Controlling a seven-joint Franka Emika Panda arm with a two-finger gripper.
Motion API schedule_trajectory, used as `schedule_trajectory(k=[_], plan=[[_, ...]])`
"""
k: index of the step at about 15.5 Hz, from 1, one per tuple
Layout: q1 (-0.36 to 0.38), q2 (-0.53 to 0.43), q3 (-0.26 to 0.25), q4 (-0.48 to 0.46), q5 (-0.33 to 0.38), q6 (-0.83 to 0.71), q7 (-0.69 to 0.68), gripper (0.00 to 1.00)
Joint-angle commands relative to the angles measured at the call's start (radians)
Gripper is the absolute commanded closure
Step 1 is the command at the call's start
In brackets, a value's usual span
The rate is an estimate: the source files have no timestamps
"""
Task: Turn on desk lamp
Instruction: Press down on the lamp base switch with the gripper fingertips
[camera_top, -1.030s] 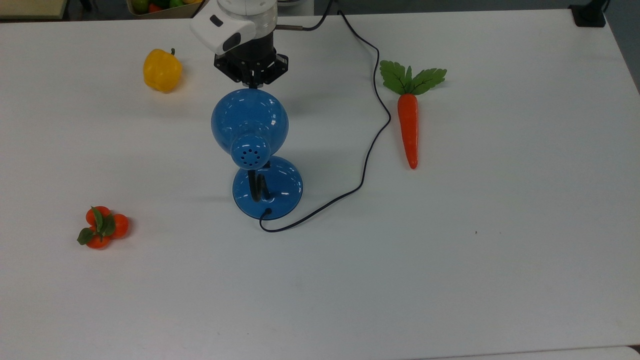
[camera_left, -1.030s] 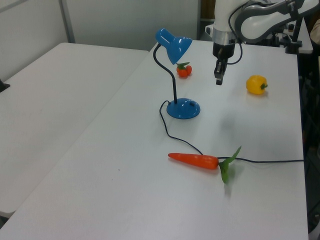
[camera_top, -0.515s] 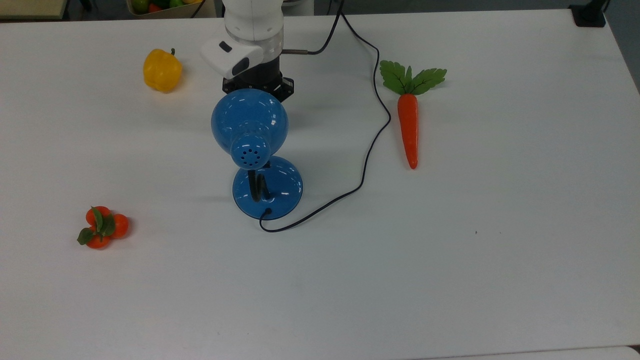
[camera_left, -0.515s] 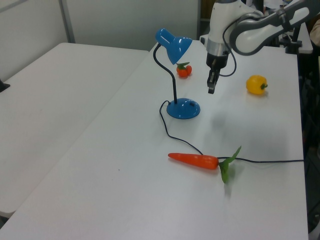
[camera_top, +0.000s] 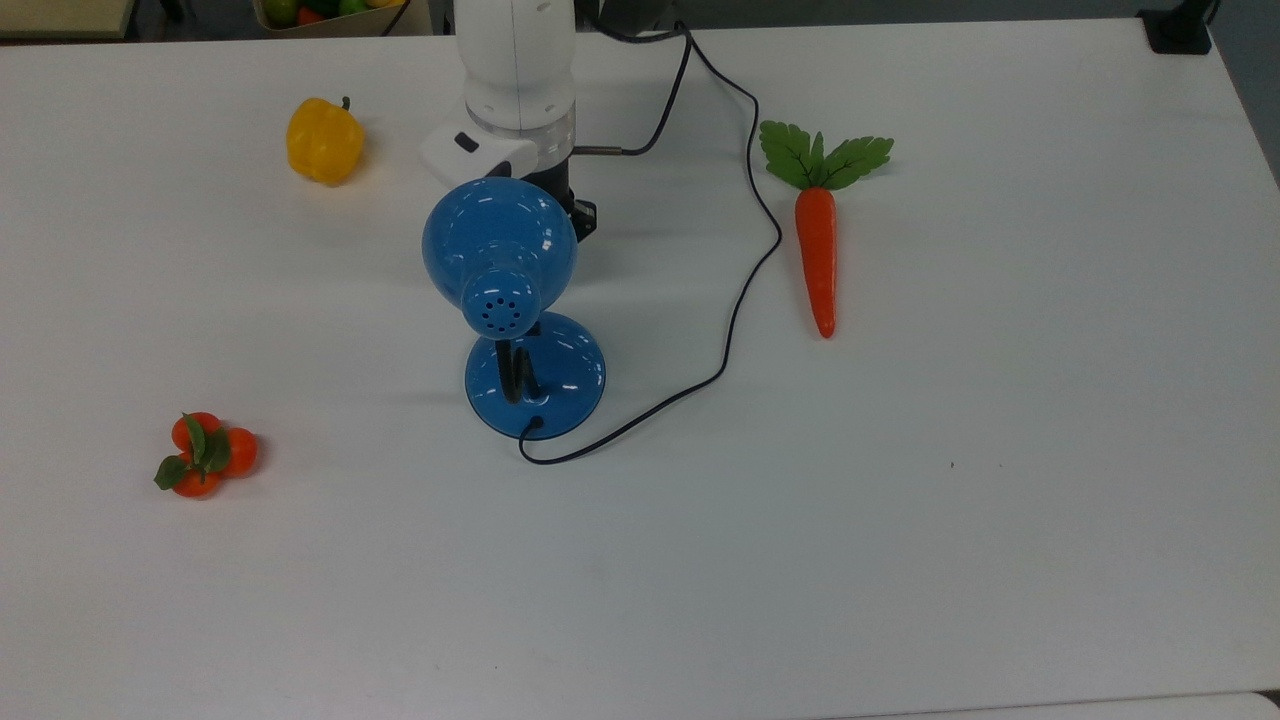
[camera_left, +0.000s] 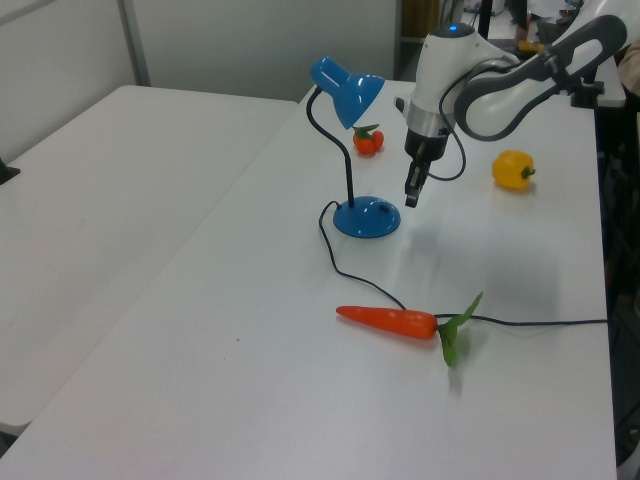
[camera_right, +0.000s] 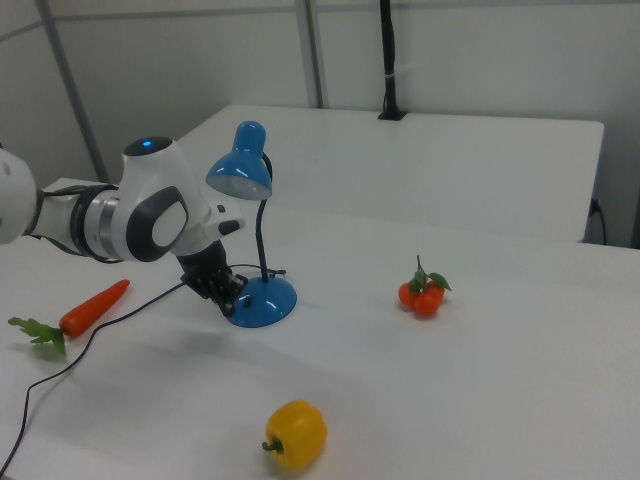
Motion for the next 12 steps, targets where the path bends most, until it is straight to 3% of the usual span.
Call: schedule_trajectory(k=[1,12], plan=[[0.009,0.023,-0.002,-0.01,-0.005,0.099,0.032,1.0],[0.003,0.06,-0.002,0.001,-0.006,0.251,0.075,1.0]])
